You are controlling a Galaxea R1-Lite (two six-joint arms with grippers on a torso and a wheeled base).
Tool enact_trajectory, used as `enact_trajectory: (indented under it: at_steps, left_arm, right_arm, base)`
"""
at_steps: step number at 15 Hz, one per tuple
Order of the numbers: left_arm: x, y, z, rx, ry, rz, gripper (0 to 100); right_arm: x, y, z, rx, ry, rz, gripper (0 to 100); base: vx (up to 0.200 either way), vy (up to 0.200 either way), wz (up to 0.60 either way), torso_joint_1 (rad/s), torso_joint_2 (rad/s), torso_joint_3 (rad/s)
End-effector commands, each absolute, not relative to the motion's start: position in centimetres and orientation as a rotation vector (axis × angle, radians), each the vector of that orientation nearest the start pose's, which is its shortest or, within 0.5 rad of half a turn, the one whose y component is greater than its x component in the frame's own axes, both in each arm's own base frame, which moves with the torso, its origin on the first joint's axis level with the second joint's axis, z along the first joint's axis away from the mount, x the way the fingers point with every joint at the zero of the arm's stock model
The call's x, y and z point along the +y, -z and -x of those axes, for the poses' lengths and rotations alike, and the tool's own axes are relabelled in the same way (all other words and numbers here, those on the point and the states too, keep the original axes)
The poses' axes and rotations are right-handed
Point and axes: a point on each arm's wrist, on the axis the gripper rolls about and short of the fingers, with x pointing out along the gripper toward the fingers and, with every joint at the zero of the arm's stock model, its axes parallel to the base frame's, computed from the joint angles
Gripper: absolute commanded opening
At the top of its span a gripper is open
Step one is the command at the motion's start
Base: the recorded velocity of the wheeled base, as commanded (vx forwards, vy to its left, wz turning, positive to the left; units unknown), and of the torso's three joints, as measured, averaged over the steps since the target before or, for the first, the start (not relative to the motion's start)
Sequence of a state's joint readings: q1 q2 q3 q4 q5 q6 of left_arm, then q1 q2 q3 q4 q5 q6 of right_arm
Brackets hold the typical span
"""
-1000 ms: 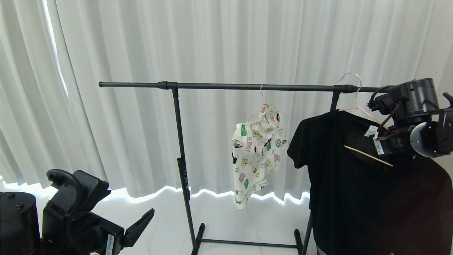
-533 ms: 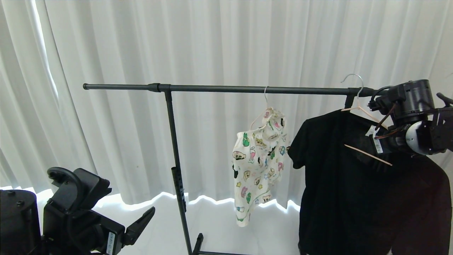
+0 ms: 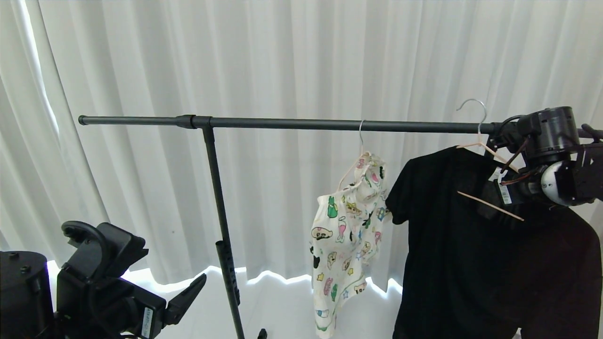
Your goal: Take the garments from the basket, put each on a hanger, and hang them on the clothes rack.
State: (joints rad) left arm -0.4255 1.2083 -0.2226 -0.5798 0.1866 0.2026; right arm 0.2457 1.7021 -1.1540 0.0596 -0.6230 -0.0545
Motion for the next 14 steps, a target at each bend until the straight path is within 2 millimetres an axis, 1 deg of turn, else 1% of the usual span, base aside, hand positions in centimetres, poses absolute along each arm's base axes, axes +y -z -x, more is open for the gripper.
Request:
enact_trajectory:
  at_steps: [1,6,9,10,14]
  left_arm:
    - [-5.7,-13.6,-13.6,0.366,0.274,-0.322,100]
    - [-5.8,-13.6,-13.5,0.364,0.283,-0.324,100]
    - [-6.0,-13.6,-13.4,0.362,0.299,-0.327,100]
    - [-6.1,-13.6,-13.4,0.360,0.302,-0.327,100]
    - [-6.1,-13.6,-13.4,0.363,0.302,-0.328,100]
  right_arm:
    - [6.2,-21.4,-30.2,0.568,0.350,0.311,0]
    - [5.9,-20.5,-31.2,0.594,0.365,0.316,0]
    - [5.7,-19.8,-33.6,0.605,0.386,0.313,0]
    - [5.8,-19.7,-33.9,0.607,0.385,0.315,0]
    - [6.1,-18.4,-33.8,0.649,0.373,0.335,0]
  base:
    - [0.000,0.000,0.00,0.000,0.00,0.000]
    - [0.000,0.000,0.00,0.000,0.00,0.000]
    - [0.000,0.000,0.00,0.000,0.00,0.000]
    - [0.000,0.000,0.00,0.000,0.00,0.000]
    - [0.000,0.000,0.00,0.000,0.00,0.000]
